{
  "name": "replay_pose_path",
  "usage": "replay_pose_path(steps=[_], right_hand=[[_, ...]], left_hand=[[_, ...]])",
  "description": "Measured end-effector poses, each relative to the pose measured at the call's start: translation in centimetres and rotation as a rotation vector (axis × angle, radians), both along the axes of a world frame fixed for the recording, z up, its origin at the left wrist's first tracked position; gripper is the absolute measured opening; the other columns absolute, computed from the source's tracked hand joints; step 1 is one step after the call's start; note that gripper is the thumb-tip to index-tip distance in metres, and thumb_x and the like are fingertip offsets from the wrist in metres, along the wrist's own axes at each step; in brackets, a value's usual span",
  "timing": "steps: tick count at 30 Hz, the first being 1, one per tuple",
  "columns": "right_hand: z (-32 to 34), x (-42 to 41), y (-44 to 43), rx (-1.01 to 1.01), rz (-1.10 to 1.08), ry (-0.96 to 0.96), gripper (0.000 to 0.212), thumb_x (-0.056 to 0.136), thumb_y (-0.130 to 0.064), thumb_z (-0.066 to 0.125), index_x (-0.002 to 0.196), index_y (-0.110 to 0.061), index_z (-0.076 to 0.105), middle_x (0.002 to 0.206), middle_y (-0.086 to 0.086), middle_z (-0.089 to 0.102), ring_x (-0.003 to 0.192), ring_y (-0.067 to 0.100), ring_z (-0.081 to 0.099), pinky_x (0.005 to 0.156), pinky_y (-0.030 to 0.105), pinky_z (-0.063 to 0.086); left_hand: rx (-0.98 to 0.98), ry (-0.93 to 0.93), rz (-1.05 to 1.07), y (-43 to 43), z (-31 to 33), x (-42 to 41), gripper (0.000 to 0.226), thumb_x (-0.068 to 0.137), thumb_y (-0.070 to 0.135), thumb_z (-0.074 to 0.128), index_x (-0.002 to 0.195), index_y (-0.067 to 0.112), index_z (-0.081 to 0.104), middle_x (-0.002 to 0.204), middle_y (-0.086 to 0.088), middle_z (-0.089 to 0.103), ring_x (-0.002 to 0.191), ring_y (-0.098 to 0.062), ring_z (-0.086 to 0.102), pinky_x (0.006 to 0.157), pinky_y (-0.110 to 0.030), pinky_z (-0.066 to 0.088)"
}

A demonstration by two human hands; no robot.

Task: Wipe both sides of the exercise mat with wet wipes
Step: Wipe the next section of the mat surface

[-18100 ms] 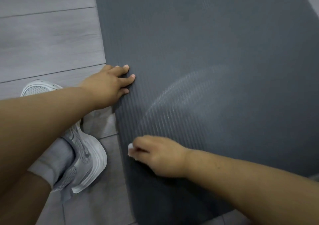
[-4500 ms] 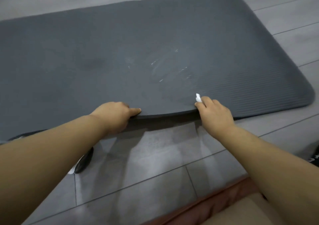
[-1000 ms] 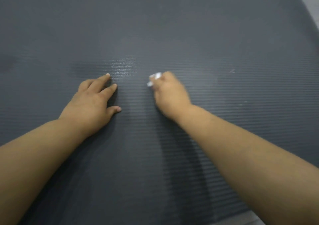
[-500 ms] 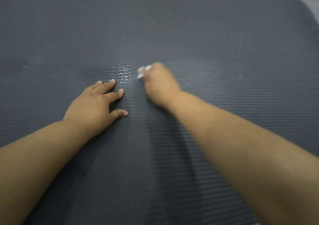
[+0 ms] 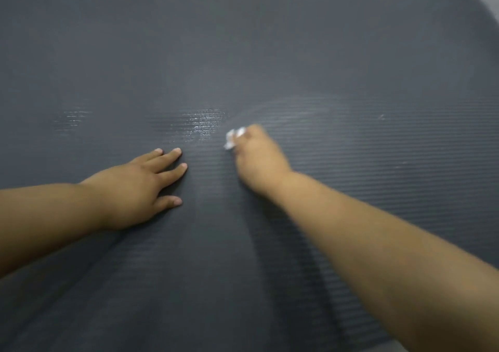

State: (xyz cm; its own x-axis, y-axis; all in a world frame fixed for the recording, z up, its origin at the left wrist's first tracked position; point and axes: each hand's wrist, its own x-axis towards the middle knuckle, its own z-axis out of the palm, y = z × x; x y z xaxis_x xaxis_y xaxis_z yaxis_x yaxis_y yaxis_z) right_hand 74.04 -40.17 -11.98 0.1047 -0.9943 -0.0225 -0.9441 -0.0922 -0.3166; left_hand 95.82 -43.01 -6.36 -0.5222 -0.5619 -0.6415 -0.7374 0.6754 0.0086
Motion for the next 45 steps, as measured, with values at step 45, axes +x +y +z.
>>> replay_pose_path(steps=[45], right_hand=[[-0.2,2.3,14.8,-0.085,-0.326,-0.117,0.04,0.091,-0.021,0.037,0.117,-0.007,0.064,0.101,0.012,0.061,0.08,0.03,0.064,0.064,0.031,0.052]], left_hand=[[-0.038,0.004,-0.031,5.4,-0.8,1.9,0.067,0.094,0.056,0.025,0.148,0.035,-0.009,0.154,0.005,-0.025,0.144,-0.017,-0.013,0.118,-0.034,0.013]])
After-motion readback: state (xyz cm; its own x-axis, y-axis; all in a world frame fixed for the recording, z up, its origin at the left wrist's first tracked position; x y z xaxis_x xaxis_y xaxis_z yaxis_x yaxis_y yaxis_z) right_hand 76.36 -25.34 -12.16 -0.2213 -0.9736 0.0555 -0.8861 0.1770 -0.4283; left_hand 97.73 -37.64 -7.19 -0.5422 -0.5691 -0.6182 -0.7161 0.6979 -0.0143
